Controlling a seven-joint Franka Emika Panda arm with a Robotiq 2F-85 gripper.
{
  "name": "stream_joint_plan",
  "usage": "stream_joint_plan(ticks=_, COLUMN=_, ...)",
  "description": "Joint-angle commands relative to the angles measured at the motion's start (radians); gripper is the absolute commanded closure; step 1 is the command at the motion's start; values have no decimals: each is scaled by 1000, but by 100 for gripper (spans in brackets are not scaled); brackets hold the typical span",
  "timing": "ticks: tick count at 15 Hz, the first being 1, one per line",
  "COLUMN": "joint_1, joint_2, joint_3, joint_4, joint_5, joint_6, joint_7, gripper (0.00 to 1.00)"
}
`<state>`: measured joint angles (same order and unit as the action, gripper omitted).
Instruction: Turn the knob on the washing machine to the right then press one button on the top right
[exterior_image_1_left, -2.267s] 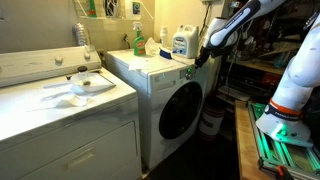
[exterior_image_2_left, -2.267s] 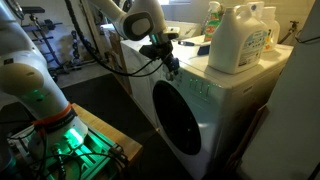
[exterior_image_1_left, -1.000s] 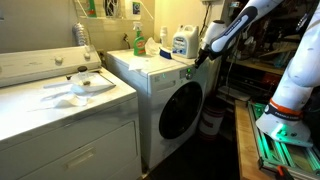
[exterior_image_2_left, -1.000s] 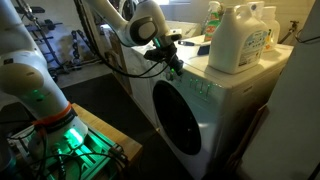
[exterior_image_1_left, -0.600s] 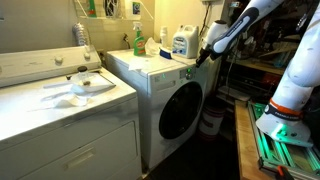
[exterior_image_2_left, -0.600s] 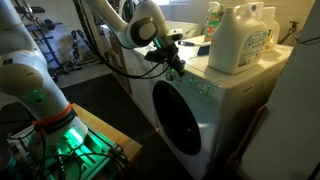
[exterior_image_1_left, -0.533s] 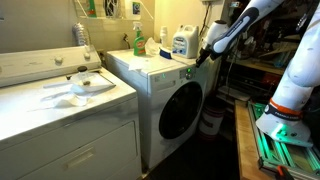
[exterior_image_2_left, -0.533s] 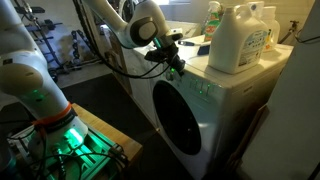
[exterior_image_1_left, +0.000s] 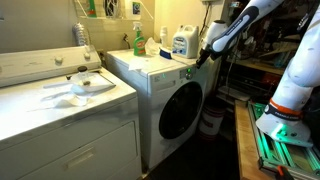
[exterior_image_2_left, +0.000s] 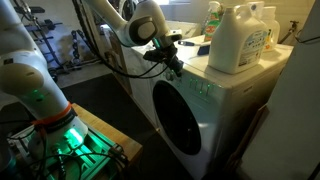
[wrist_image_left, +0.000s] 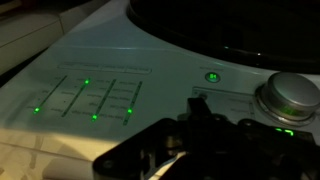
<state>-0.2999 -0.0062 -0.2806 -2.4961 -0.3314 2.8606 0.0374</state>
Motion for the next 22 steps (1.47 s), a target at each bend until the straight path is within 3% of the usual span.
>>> stream_joint_plan(ticks=1, joint_1=4, joint_2=-33, joint_3=-1, joint_4=-20, joint_5=28, joint_6=-13, joint_7=-22, gripper=100)
stream_joint_plan(ticks=11, joint_1=16, joint_2=-14, joint_3=15, joint_4=-1, joint_5=107, joint_6=-28, joint_7=-45, gripper=100)
stream_joint_plan(ticks=22, joint_1=17, joint_2=8, joint_3=14, joint_4=12, joint_5=117, joint_6=-4, joint_7=-46, gripper=100)
